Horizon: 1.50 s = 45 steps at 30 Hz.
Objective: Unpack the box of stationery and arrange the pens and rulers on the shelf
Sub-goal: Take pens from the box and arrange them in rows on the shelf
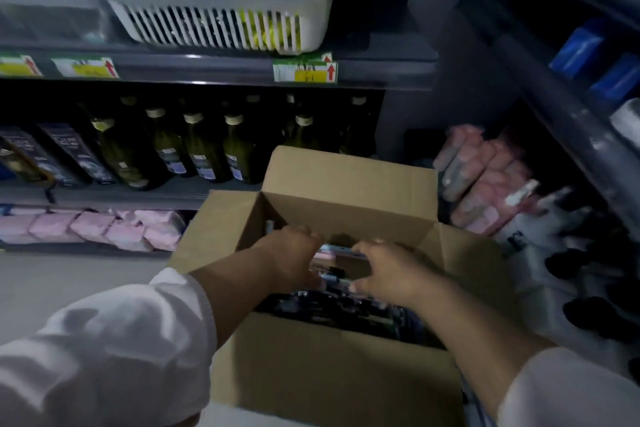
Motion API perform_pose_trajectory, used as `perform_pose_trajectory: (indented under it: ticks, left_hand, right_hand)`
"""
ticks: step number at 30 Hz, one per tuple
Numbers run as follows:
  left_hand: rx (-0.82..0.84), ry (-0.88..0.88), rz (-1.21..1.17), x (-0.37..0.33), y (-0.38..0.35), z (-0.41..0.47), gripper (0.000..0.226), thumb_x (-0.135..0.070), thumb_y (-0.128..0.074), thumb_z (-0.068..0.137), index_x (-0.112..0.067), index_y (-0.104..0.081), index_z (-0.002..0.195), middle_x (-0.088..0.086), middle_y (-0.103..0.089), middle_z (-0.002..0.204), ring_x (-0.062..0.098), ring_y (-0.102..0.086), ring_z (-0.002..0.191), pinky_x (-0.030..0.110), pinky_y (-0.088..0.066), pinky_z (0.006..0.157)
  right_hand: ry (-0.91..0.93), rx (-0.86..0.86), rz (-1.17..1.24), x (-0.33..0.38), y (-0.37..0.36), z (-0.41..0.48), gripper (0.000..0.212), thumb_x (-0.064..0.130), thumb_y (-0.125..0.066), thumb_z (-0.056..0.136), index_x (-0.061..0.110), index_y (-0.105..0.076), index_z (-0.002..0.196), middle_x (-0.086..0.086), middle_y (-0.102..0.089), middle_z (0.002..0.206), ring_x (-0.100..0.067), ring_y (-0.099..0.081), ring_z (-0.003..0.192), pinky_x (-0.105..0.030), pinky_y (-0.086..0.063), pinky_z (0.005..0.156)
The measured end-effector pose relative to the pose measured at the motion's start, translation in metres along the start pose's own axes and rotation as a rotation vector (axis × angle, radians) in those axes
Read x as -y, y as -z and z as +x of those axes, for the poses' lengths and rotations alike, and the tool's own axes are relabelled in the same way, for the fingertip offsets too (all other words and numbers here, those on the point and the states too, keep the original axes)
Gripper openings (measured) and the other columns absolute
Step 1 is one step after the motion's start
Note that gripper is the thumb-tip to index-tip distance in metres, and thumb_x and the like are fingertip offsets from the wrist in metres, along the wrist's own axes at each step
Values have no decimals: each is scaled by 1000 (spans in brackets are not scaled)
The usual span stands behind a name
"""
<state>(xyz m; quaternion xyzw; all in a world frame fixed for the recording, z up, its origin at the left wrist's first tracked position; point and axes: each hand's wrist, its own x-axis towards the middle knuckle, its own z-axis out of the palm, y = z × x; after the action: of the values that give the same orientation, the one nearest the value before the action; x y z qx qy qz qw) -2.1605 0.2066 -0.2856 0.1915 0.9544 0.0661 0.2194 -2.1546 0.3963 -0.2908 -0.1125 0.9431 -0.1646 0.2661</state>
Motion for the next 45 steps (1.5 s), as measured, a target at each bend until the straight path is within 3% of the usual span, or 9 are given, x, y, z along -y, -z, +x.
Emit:
perform_pose_trajectory:
  ticks: [8, 12, 15, 22, 28, 38, 41, 43, 45]
  left_hand:
    - [276, -45, -163, 19, -67, 56, 104, -53, -85, 52, -35, -35, 142, -5, -42, 147, 19, -43, 131, 33, -38, 107]
    - [325, -30, 127, 17, -81, 64, 70, -41, -78, 69, -23, -48, 129, 6, -50, 135, 27, -51, 120, 37, -44, 97]
    - [257, -35, 178, 20, -87, 67, 68, -44, -73, 71, -21, -45, 129, 12, -47, 133, 31, -47, 122, 41, -42, 97]
    - [164, -47, 89, 26, -89, 74, 69, -33, -69, 77, -23, -39, 139, 7, -43, 144, 25, -44, 129, 33, -38, 102]
    - [92, 59, -145, 38, -86, 79, 53, -27, -60, 83, -21, -48, 134, 7, -55, 133, 25, -52, 120, 28, -43, 95]
    - [7, 164, -239, 49, -68, 67, 25, -21, -49, 92, -13, -50, 116, 11, -60, 116, 29, -58, 106, 31, -44, 80]
    - [-9, 212, -304, 49, -62, 60, 19, -19, -47, 94, -11, -49, 111, 11, -59, 109, 30, -57, 101, 28, -39, 72]
    - [-32, 261, -439, 49, -57, 57, 7, -18, -47, 95, -14, -49, 100, 7, -55, 92, 27, -57, 90, 26, -35, 67]
    - [-67, 298, -627, 51, -53, 55, 12, -16, -47, 93, -21, -46, 82, 1, -52, 78, 19, -53, 73, 25, -36, 61]
  right_hand:
    - [21, 128, -8, -34, -37, 53, 80, 37, -79, 74, 20, -41, 142, -3, -48, 139, -20, -49, 124, -29, -42, 101]
    - [60, 174, 29, -39, -52, 65, 86, 40, -81, 69, 31, -38, 143, 3, -47, 141, -16, -48, 124, -27, -41, 103]
    - [40, 201, 66, -44, -60, 72, 91, 38, -82, 69, 27, -34, 145, 5, -42, 146, -16, -45, 128, -27, -39, 105]
    - [45, 206, 42, -49, -71, 87, 96, 45, -84, 62, 27, -38, 144, 6, -45, 145, -15, -47, 126, -30, -41, 104]
    - [29, 173, 86, -51, -75, 91, 91, 41, -85, 61, 31, -40, 140, 9, -50, 136, -16, -50, 122, -30, -44, 102]
    - [-109, 167, 611, -36, -87, 108, 120, 26, -85, 68, 27, 0, 153, 0, -50, 131, -17, -54, 115, -35, -47, 98]
    - [-174, 153, 733, -32, -91, 107, 116, 24, -86, 68, 22, -6, 152, -3, -51, 128, -17, -56, 114, -35, -48, 97]
    - [-117, 207, 550, -29, -85, 98, 100, 27, -85, 69, 19, -23, 147, -2, -49, 129, -14, -53, 113, -28, -48, 93]
    - [40, 230, 55, -20, -82, 89, 85, 35, -82, 70, 20, -36, 139, -4, -46, 134, -19, -47, 119, -24, -42, 92]
